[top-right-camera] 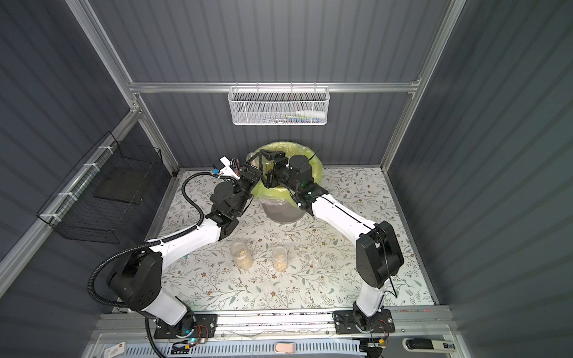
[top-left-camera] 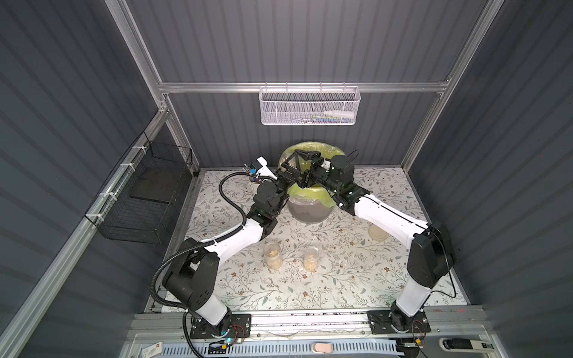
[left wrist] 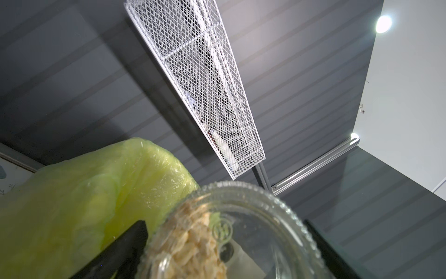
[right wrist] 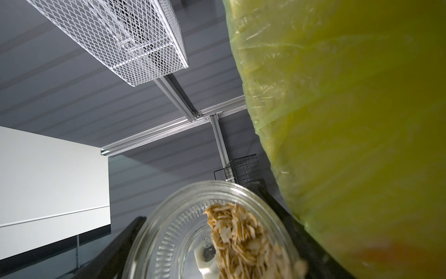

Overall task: Empty expired oatmeal from jars
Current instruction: Move the trash bin to the center of the board.

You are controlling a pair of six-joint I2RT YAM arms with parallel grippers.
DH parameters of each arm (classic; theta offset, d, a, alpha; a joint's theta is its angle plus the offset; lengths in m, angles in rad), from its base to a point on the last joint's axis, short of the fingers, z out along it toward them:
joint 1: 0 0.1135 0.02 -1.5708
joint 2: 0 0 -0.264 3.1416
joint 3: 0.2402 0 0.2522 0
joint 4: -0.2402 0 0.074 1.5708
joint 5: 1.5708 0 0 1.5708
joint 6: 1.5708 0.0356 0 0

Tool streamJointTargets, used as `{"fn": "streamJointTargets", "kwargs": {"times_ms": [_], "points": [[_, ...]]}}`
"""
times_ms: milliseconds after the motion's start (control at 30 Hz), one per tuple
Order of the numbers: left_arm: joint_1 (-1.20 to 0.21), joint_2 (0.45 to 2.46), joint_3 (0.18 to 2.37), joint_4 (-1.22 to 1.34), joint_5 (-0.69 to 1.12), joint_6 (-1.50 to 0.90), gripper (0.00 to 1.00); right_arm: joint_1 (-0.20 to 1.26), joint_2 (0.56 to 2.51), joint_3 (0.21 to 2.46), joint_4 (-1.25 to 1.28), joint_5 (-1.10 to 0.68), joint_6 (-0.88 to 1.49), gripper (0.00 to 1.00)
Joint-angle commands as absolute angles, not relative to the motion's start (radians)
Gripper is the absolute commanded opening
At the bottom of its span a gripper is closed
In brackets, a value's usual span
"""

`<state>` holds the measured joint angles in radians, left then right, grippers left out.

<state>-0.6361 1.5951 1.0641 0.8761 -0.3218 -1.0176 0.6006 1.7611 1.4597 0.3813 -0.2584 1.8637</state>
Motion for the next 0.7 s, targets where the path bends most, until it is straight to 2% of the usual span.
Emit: {"fn": "streamJointTargets", "kwargs": {"times_ms": [0, 667], "points": [[-0.641, 1.596, 1.087, 0.872, -0.374, -1.033, 1.0, 0.595, 1.76, 1.463, 0.456, -0.259, 1.88, 0.48], [-0.641, 1.631, 1.163, 0.781, -0.381, -1.081, 0.98, 0.578, 1.76, 1.493, 0.441, -0.296, 1.887, 0.48]]}}
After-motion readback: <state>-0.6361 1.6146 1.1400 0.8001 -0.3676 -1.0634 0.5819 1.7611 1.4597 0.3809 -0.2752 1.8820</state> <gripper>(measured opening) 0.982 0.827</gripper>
